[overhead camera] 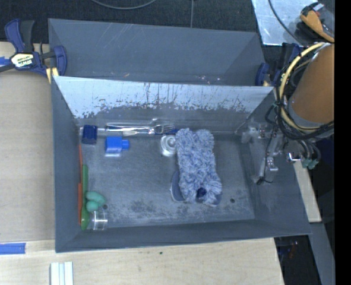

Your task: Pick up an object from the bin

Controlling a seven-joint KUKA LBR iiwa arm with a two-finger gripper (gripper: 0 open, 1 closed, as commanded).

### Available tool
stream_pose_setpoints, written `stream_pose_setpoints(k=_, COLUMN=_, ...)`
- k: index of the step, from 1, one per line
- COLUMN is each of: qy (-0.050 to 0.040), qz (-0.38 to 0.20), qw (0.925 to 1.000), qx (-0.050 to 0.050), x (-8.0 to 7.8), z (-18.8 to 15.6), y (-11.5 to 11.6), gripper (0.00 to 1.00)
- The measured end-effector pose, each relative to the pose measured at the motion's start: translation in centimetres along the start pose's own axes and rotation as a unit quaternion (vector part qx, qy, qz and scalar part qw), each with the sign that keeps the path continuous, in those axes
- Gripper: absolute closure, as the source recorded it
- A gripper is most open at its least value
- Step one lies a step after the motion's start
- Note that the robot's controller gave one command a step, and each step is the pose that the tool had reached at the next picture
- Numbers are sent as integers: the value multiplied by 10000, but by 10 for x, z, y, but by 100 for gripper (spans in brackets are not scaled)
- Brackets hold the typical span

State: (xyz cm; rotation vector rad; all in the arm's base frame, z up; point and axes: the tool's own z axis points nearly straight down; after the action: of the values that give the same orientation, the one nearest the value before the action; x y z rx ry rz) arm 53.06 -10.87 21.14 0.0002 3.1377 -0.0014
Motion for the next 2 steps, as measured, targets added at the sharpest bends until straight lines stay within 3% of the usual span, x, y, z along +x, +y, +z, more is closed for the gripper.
stream_pose_setpoints(k=1, qy=-12, qz=-1120, qw=9937, qx=3, x=-1, z=96, y=48, gripper=0)
stream_pose_setpoints(k=2, qy=-61, qz=-1658, qw=9861, qx=21, x=-29, z=67, y=85, gripper=0)
